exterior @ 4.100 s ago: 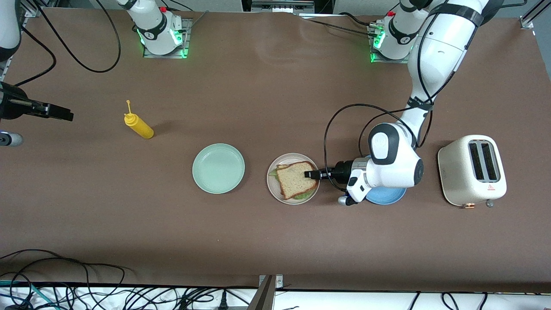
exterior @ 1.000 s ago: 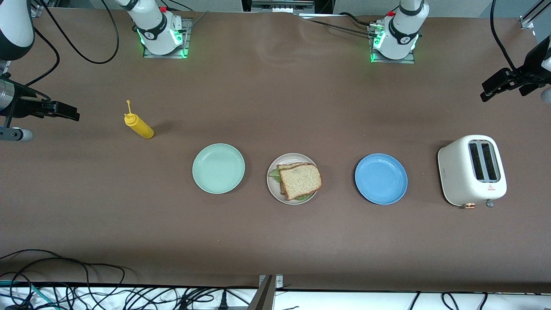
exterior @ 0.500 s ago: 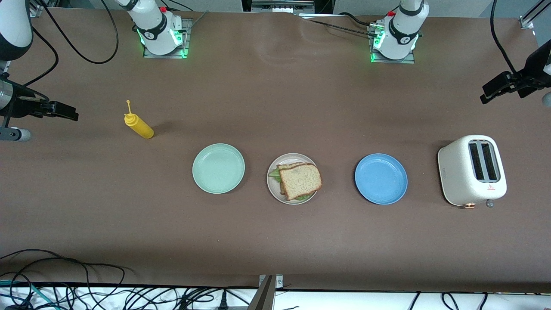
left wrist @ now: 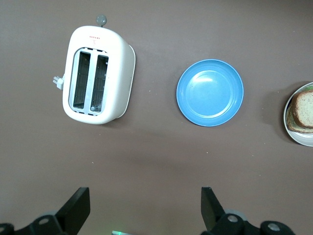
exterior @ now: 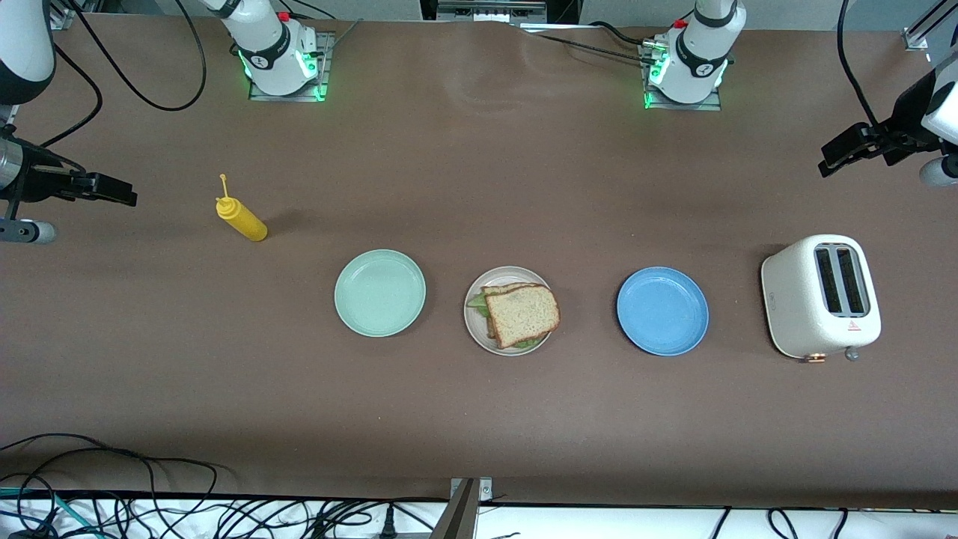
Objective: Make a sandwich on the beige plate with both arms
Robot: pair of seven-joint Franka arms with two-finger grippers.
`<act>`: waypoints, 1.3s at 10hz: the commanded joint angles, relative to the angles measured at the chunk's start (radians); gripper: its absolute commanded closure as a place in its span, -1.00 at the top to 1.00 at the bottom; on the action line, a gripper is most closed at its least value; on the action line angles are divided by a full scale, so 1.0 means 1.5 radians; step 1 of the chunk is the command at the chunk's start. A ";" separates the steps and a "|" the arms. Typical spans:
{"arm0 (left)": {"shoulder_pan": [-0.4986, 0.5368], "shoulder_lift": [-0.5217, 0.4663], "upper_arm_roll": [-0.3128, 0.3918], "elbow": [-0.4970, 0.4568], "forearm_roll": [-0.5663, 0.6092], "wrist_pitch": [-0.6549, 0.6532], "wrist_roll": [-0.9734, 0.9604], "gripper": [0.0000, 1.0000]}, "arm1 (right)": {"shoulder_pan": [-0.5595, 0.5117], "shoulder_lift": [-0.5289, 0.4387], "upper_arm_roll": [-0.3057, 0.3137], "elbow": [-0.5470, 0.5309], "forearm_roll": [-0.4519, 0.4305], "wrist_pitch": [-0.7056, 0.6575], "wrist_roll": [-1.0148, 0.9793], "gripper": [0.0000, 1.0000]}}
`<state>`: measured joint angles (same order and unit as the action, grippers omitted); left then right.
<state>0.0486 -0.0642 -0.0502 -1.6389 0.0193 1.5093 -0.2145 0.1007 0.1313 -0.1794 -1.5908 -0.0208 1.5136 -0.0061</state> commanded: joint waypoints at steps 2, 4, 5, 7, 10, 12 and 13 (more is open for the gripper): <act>0.008 0.002 0.003 0.010 -0.011 -0.021 -0.008 1.00 | -0.011 -0.006 0.001 0.008 -0.001 -0.022 -0.007 1.00; 0.008 0.002 0.003 0.010 -0.009 -0.025 -0.007 1.00 | -0.011 -0.006 0.001 0.009 0.000 -0.025 -0.007 1.00; 0.009 0.002 0.004 0.009 -0.009 -0.029 -0.006 1.00 | -0.011 -0.006 0.001 0.009 0.001 -0.026 -0.007 1.00; 0.010 0.001 0.004 0.009 -0.009 -0.045 -0.004 1.00 | -0.015 -0.005 0.001 0.010 0.016 -0.019 -0.006 1.00; 0.010 0.001 0.004 0.010 -0.009 -0.050 -0.002 1.00 | -0.016 0.003 0.003 0.010 0.042 -0.016 -0.006 1.00; 0.010 0.000 0.004 0.010 -0.012 -0.050 0.002 1.00 | -0.025 0.003 -0.004 0.016 0.036 -0.020 -0.009 1.00; 0.010 -0.001 0.002 0.010 -0.017 -0.052 0.003 1.00 | -0.031 0.002 -0.006 0.020 0.038 -0.023 -0.008 1.00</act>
<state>0.0542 -0.0641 -0.0413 -1.6388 0.0192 1.4516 -0.2184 0.0755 0.1360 -0.1844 -1.5833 0.0235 1.4969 -0.0060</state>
